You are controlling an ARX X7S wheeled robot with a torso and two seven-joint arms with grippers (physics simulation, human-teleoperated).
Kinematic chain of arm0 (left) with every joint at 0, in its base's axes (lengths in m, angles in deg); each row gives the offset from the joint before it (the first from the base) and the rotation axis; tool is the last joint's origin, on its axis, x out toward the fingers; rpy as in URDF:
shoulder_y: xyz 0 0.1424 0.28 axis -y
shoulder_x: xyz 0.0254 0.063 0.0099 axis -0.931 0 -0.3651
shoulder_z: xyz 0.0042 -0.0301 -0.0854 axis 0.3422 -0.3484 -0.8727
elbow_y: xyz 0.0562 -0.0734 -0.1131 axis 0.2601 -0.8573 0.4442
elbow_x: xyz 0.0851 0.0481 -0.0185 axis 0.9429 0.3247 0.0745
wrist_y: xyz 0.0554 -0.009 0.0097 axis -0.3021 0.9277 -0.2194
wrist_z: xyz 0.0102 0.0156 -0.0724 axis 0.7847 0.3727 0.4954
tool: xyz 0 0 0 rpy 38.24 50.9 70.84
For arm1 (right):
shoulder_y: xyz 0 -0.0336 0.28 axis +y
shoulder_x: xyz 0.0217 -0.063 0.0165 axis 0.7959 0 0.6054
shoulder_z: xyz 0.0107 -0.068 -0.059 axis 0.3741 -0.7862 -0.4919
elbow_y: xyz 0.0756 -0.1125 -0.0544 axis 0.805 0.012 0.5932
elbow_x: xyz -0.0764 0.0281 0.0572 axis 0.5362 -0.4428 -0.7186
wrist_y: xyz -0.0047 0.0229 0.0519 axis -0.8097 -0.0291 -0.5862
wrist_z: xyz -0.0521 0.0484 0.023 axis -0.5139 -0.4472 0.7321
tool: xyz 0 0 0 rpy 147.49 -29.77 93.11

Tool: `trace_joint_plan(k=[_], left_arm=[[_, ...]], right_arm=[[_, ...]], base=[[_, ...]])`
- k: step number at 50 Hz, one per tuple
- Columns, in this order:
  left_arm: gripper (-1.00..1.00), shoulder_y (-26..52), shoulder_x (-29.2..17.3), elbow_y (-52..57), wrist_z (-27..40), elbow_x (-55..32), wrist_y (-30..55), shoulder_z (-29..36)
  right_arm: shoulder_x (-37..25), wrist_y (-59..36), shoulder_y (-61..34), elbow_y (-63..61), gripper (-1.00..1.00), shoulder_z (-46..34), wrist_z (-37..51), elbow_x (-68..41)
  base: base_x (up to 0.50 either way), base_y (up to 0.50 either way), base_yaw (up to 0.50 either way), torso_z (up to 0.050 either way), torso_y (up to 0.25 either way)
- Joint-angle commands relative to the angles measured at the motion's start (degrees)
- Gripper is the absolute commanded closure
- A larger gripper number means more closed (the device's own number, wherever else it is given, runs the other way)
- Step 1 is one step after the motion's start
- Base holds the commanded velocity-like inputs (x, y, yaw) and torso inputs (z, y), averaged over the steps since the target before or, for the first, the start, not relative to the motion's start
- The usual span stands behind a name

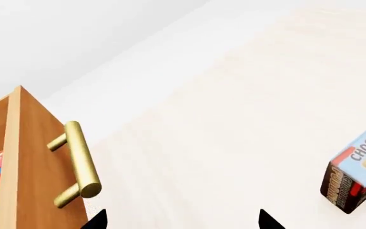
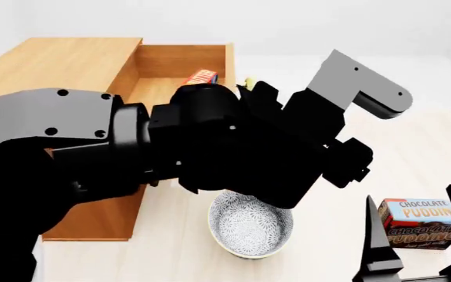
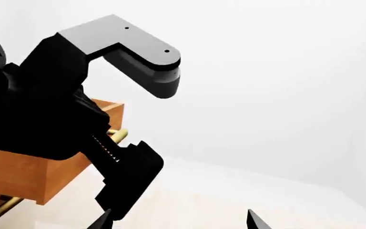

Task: Put the butter at the back in the top drawer of the cabinet and close it.

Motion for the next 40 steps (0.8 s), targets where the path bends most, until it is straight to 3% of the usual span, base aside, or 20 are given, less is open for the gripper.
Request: trace_joint_plan(k=[1, 23, 40], left_arm=[[-1.00, -3.2, 0.0, -1.1, 0.6, 0.5, 1.0, 1.1], [-1.00, -5.5, 0.0, -6.7, 6.4, -0.2, 6.4, 1.2], [-1.00, -8.5, 0.0, -11.9, 5.1, -0.9, 9.0, 1.3]], right_arm=[[0.0, 0.4, 0.5, 0.0, -1.00, -0.5, 0.7, 0.9], [0.0, 0.8, 1.2, 0.0, -1.00, -1.0, 1.6, 2.1], [0.0, 1.0, 1.7, 0.0, -1.00, -1.4, 2.2, 2.9]], base=[[0.00, 0.00, 0.00, 0.000, 0.000], [0.00, 0.00, 0.00, 0.000, 0.000], [0.00, 0.00, 0.00, 0.000, 0.000]])
